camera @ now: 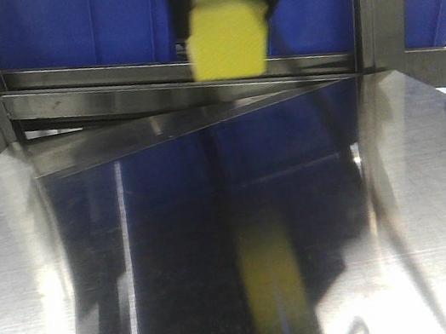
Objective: Place yellow foam block on left shelf second layer
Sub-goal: 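Lift the yellow foam cube off the table with the right gripper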
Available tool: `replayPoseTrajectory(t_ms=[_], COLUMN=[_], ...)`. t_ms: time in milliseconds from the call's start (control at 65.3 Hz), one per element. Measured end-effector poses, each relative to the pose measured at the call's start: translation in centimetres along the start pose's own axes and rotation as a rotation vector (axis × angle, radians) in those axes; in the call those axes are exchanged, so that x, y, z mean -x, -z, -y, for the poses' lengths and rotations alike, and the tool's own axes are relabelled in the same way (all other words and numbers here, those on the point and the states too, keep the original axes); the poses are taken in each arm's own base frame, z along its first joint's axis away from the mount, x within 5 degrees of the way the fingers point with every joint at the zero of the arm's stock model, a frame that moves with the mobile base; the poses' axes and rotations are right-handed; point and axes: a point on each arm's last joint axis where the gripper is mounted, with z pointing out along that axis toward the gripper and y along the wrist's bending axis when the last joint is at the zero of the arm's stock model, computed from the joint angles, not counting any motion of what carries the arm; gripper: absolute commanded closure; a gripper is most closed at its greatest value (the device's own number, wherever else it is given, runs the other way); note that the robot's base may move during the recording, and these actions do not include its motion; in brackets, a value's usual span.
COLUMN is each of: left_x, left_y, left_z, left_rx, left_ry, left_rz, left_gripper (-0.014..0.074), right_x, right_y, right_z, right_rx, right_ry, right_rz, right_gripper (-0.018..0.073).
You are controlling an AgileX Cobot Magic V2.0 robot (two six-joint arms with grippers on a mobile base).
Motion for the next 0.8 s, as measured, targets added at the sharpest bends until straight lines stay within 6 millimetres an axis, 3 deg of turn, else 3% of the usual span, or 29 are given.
replayPoseTrajectory(t_ms=[92,199,398,566,796], left_x=[0.0,0.0,0.0,0.0,0.0], left_y=[0.0,0.0,0.0,0.0,0.0], left_z=[0.0,0.0,0.0,0.0,0.0], left_rx=[0.0,0.0,0.0,0.0,0.0], left_ry=[0.0,0.0,0.0,0.0,0.0], left_rz=[0.0,0.0,0.0,0.0,0.0], left_gripper=[0.046,0.046,0.046,0.046,0.046], right_x=[-0.6,-2.8,-8.9,-14.2,-19.4], right_y=[1.2,2.8,6.8,9.8,13.8], right_z=[3.4,7.7,13.7,15.7,15.2], right_rx=[-0.017,-0.043,-0.14,-0.209,-0.215], right_ry=[-0.001,-0.026,-0.108,-0.151,-0.148], right_rz=[0.022,0.052,0.13,0.179,0.329], right_gripper=[0.0236,0.0236,0.0236,0.0236,0.0236])
